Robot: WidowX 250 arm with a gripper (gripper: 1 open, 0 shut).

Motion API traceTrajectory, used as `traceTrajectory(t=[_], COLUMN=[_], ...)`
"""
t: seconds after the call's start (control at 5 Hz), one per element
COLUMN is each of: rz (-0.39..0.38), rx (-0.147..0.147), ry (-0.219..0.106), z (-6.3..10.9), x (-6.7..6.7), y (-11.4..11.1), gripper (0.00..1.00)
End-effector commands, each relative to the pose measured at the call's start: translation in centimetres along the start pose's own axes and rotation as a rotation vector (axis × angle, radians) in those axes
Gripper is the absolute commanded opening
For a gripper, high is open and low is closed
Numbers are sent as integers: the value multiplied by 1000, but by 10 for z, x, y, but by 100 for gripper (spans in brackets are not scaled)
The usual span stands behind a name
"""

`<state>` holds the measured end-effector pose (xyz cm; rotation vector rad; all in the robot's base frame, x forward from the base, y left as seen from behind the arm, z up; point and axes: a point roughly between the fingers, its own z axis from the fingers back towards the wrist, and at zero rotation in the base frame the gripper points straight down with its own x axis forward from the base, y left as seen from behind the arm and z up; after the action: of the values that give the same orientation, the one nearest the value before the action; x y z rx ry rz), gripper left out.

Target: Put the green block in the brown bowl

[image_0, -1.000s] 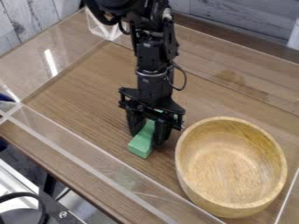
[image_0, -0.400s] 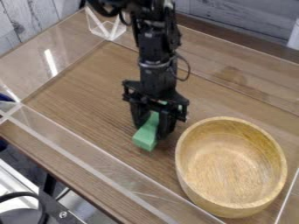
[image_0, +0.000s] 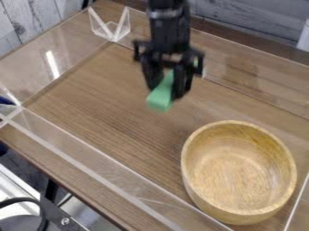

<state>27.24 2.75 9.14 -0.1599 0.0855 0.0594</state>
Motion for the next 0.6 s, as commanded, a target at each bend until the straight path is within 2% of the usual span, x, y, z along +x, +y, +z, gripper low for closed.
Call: traceTrajectory(t=[0.0, 0.4], rz=[7, 33], rx=[-11, 34], ry=[-118, -101], z=[49, 18], x=[29, 44], y=[1, 37], gripper=[0, 0])
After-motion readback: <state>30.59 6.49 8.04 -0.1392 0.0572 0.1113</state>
